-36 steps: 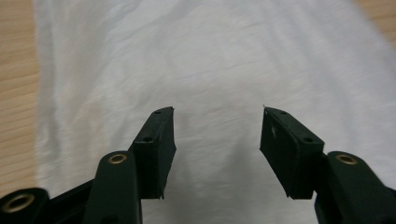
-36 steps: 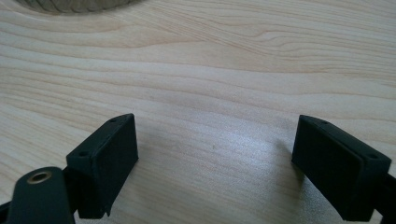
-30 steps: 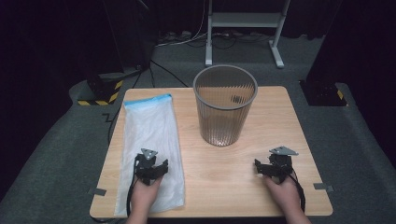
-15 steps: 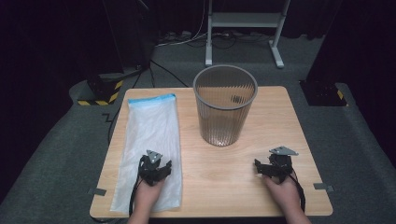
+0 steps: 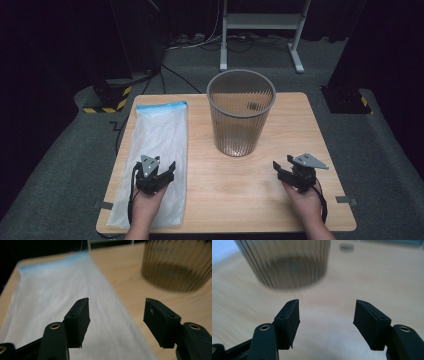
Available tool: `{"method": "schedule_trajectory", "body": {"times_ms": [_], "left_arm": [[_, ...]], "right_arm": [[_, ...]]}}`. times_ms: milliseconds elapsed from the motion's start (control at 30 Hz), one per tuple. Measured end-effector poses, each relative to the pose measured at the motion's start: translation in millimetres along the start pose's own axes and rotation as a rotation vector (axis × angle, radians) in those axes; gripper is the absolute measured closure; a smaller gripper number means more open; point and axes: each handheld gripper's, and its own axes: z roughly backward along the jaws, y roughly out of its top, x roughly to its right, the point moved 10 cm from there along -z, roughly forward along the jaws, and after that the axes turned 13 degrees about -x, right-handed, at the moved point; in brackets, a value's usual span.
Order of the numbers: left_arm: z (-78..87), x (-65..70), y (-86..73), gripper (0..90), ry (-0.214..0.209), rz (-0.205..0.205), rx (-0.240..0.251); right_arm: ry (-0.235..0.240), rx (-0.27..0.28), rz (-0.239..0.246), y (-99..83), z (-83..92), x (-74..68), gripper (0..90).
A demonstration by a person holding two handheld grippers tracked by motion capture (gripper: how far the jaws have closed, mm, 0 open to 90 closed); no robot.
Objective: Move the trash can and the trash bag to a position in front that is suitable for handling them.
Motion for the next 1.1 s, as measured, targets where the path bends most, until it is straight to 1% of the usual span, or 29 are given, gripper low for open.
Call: {"method": "schedule_trajectory", "body": {"times_ms": [33,67,100,133,167,200,233,267,300,367,433,467,500,533,567,600,633,667,700,733,767,800,833,867,900,933,967,1000,1100], "left_arm": [[2.6,4.4,10.0,35.9,-0.006,-0.004,0.032],[5.7,9.0,23.5,35.4,0.000,-0.013,0.072],[9.2,14.6,41.4,33.5,0.017,-0.018,0.131],[11.0,18.6,52.1,33.5,0.016,-0.021,0.164],[13.0,25.5,68.6,33.6,0.009,-0.027,0.206],[13.6,29.0,78.2,33.7,0.006,-0.029,0.228],[13.9,33.3,90.8,33.7,0.001,-0.026,0.253],[13.1,37.2,102.7,33.4,-0.008,-0.025,0.269],[11.7,40.8,114.1,33.4,-0.023,-0.021,0.283],[7.2,46.9,135.6,32.2,-0.047,-0.005,0.300],[1.8,49.9,155.2,32.4,-0.062,0.027,0.308],[-0.5,51.7,164.2,33.0,-0.077,0.043,0.316],[-2.3,53.5,172.6,35.0,-0.082,0.048,0.327],[-4.6,57.0,182.1,36.8,-0.091,0.040,0.344],[-6.4,59.2,187.1,36.4,-0.091,0.034,0.352],[-9.6,62.4,192.5,36.4,-0.087,0.017,0.356],[-13.7,65.2,196.9,36.2,-0.078,-0.001,0.353],[-18.0,66.7,200.6,35.5,-0.065,-0.013,0.348],[-22.1,67.7,203.5,35.7,-0.070,-0.016,0.344],[-26.0,68.3,206.1,36.5,-0.089,-0.002,0.343],[-31.1,69.4,208.9,37.5,-0.121,0.023,0.337],[-34.4,70.0,210.0,38.2,-0.133,0.034,0.328],[-38.3,71.3,210.6,37.9,-0.143,0.042,0.313],[-41.4,73.1,210.6,37.7,-0.142,0.039,0.306],[-44.4,75.2,210.2,37.6,-0.137,0.026,0.305],[-46.4,75.7,209.8,37.6,-0.131,0.023,0.303],[-48.9,75.9,209.2,37.7,-0.133,0.025,0.297],[-51.6,76.0,208.7,36.3,-0.142,0.033,0.291],[-58.5,76.2,207.1,33.7,-0.144,0.044,0.276]], "right_arm": [[0.010,0.048,-0.007,16.6,10.6,-1.7,37.8],[0.017,0.079,-0.006,27.6,17.0,-2.5,39.0],[0.014,0.157,-0.002,60.1,35.0,-2.5,41.4],[0.014,0.157,-0.002,60.1,35.0,-2.5,41.4],[0.014,0.177,-0.005,70.4,40.2,-2.5,41.4],[0.006,0.232,-0.019,96.1,52.3,-1.9,40.8],[0.006,0.232,-0.019,96.1,52.3,-1.9,40.8],[-0.004,0.276,-0.026,119.9,61.5,-2.7,40.1],[-0.004,0.276,-0.026,119.9,61.5,-2.7,40.1],[-0.015,0.322,-0.016,142.9,68.1,-3.4,39.0],[-0.018,0.343,-0.015,163.6,71.1,-3.2,38.8],[-0.023,0.355,-0.015,173.4,71.9,-2.6,38.8],[-0.018,0.361,-0.016,182.4,71.7,-2.2,38.5],[-0.020,0.361,-0.015,190.6,70.0,-1.8,37.7],[-0.025,0.342,-0.008,203.5,62.6,-1.9,39.7],[-0.025,0.342,-0.008,203.5,62.6,-1.9,39.7],[-0.020,0.328,-0.003,208.4,58.1,-2.6,40.6],[-0.029,0.321,0.001,213.2,54.0,-1.8,40.4],[-0.034,0.323,-0.002,217.8,50.8,-0.3,40.4],[-0.033,0.319,-0.009,221.8,47.1,1.7,39.6],[-0.027,0.306,-0.019,224.6,42.0,3.4,38.3],[-0.044,0.290,-0.031,227.2,35.2,6.4,38.7],[-0.045,0.285,-0.032,228.0,31.5,7.2,38.1],[-0.046,0.273,-0.031,227.9,26.6,8.0,36.4],[-0.042,0.262,-0.038,227.0,22.1,9.0,35.2],[-0.040,0.249,-0.050,225.4,17.3,10.4,35.2],[-0.041,0.248,-0.054,224.3,15.3,10.8,35.1],[-0.037,0.236,-0.058,221.9,9.8,11.3,34.4],[-0.033,0.231,-0.061,220.1,5.1,12.0,34.6]]}}
